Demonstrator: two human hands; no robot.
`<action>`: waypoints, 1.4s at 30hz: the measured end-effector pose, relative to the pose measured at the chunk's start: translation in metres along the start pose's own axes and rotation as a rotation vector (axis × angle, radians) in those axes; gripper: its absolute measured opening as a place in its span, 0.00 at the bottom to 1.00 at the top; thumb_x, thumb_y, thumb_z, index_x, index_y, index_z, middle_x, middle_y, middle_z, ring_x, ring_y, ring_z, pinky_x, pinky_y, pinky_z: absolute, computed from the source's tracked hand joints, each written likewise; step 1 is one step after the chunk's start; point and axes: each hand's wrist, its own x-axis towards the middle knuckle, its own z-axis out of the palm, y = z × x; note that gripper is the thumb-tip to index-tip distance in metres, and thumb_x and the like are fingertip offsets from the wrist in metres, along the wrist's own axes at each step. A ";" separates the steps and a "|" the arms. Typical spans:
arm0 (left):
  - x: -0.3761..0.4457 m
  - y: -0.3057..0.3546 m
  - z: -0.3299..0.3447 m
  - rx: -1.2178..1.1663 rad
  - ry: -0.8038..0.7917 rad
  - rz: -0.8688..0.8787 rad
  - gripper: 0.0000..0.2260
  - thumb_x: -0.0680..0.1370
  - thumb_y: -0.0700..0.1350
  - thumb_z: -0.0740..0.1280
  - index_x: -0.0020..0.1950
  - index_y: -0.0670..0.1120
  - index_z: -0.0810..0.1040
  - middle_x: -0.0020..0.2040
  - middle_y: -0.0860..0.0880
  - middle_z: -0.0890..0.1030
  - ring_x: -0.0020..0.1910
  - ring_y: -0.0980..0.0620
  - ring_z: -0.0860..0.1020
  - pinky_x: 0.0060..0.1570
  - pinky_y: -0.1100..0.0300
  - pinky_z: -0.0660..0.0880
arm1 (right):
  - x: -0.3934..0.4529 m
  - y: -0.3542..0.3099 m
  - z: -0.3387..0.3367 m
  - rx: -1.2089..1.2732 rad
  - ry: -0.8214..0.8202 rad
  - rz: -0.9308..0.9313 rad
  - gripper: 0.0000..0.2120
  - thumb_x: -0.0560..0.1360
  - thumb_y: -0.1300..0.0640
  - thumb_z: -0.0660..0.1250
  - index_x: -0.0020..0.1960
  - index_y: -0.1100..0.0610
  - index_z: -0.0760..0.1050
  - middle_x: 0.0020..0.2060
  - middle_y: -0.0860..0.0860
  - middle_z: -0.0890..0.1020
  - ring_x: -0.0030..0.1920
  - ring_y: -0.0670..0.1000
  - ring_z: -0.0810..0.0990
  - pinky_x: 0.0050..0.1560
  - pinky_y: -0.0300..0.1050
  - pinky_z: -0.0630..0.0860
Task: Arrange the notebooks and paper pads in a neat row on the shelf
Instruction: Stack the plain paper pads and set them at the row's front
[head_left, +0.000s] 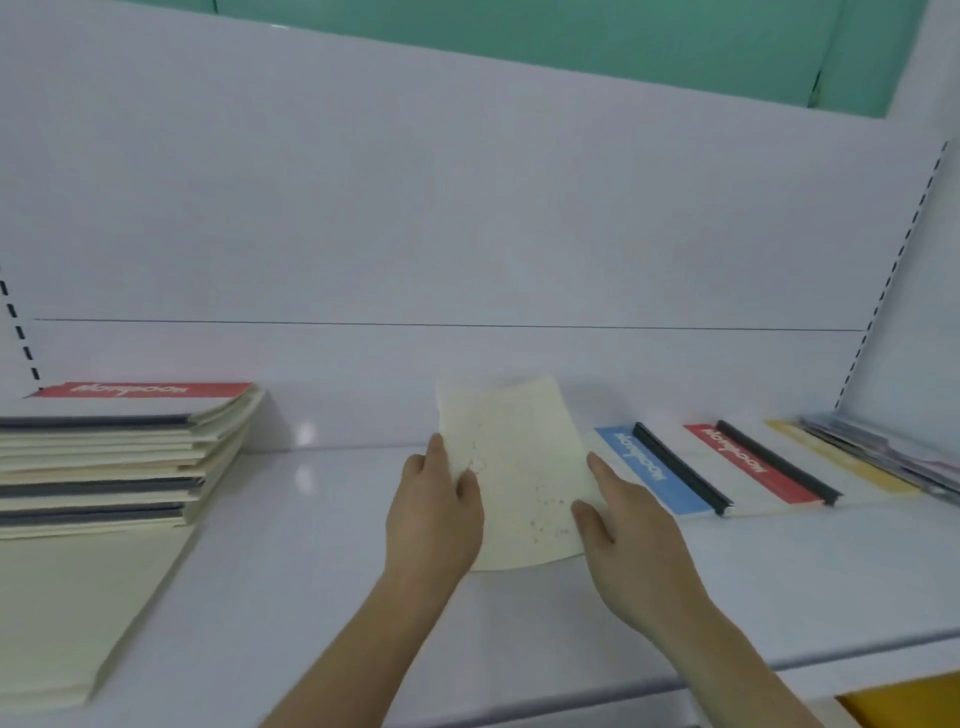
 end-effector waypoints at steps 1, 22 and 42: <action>0.008 0.002 0.007 0.065 0.001 -0.010 0.18 0.83 0.49 0.57 0.71 0.46 0.65 0.49 0.50 0.70 0.44 0.51 0.71 0.43 0.58 0.69 | 0.012 0.009 0.001 -0.010 -0.032 -0.024 0.24 0.82 0.52 0.56 0.76 0.52 0.57 0.60 0.50 0.74 0.53 0.44 0.66 0.50 0.34 0.64; 0.033 -0.011 -0.006 0.435 -0.597 0.110 0.46 0.72 0.70 0.65 0.81 0.53 0.48 0.76 0.55 0.64 0.71 0.53 0.67 0.67 0.58 0.66 | 0.078 0.062 0.017 -0.399 -0.465 -0.276 0.41 0.67 0.22 0.52 0.66 0.51 0.68 0.62 0.46 0.72 0.68 0.50 0.63 0.69 0.45 0.62; 0.036 -0.016 -0.003 0.361 -0.601 0.036 0.44 0.75 0.59 0.70 0.81 0.52 0.46 0.78 0.54 0.60 0.75 0.52 0.62 0.71 0.58 0.61 | 0.085 0.061 0.016 -0.391 -0.508 -0.290 0.43 0.68 0.26 0.60 0.74 0.51 0.61 0.70 0.48 0.68 0.73 0.52 0.57 0.71 0.45 0.56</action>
